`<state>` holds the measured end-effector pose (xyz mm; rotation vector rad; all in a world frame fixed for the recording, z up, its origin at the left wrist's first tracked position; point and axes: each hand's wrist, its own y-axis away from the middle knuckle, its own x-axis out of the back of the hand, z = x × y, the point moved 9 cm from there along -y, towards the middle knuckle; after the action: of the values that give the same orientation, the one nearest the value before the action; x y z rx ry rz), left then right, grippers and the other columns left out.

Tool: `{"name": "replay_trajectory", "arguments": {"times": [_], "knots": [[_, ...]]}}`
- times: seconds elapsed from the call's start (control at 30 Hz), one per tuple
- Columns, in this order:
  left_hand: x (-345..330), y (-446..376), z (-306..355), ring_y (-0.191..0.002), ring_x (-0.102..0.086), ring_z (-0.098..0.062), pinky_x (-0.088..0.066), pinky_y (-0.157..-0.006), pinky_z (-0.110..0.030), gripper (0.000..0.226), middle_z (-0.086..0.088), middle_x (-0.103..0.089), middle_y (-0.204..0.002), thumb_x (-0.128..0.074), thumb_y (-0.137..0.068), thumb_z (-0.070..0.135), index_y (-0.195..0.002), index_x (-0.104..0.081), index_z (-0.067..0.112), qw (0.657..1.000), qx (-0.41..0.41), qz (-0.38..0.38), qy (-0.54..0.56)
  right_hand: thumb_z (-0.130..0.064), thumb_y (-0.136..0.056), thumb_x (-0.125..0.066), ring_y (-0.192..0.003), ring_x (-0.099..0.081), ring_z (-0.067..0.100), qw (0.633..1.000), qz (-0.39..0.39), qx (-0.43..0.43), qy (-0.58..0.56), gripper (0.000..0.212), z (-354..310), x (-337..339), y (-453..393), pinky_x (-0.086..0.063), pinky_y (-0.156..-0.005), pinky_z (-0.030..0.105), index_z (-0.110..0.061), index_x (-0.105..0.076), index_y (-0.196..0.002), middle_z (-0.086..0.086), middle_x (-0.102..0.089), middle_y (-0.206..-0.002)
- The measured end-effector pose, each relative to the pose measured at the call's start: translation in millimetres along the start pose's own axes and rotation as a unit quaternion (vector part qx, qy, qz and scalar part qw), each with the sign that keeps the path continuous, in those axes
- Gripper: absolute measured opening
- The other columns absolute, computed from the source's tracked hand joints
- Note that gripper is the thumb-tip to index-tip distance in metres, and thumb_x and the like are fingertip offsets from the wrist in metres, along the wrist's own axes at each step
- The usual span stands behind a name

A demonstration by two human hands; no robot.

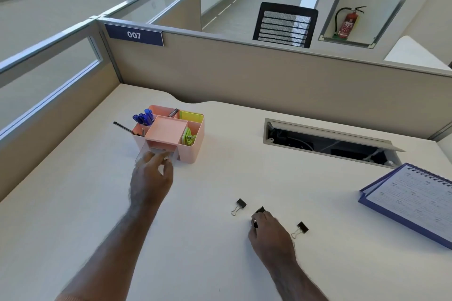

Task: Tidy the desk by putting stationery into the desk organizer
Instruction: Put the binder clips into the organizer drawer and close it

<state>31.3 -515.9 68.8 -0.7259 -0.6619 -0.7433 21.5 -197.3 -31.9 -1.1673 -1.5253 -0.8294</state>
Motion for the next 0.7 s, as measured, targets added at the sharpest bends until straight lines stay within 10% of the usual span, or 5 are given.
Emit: {"name": "replay_trajectory", "arguments": {"times": [0.2,0.37,0.7], "knots": [[-14.5,30.8,18.8,-0.064,-0.056,-0.009,-0.048,-0.062,-0.021,0.026,-0.001,-0.067,-0.104,-0.066,-0.091,0.013,-0.116,-0.07,0.018,0.993,-0.013,-0.065,0.1,-0.022,-0.089,-0.053,-0.082,-0.065,0.008,0.975,-0.028,-0.075,-0.205,0.018,-6.1,15.5,-10.6,-0.053,-0.074,0.028,-0.025,-0.068,-0.097,-0.013,-0.067,-0.094],[-52.6,64.5,28.3,-0.08,-0.068,-0.015,-0.055,-0.065,-0.02,0.025,0.003,-0.073,-0.1,-0.069,-0.09,0.023,-0.108,-0.066,0.04,0.905,0.099,-0.301,0.285,-0.011,-0.09,-0.058,-0.059,-0.067,0.013,0.825,-0.037,-0.14,-0.546,0.017,-61.5,43.9,-21.2,-0.055,-0.058,0.031,-0.023,-0.071,-0.094,-0.008,-0.076,-0.084],[-33.9,76.2,31.5,-0.077,-0.073,-0.022,-0.059,-0.07,-0.03,0.016,-0.014,-0.076,-0.087,-0.067,-0.089,0.005,-0.102,-0.076,0.011,0.844,0.178,-0.294,0.411,-0.025,-0.089,-0.062,-0.065,-0.067,0.014,0.803,-0.064,-0.126,-0.578,0.013,-109.5,48.3,-23.3,-0.051,-0.053,0.026,-0.028,-0.07,-0.099,0.001,-0.073,-0.087]]}}
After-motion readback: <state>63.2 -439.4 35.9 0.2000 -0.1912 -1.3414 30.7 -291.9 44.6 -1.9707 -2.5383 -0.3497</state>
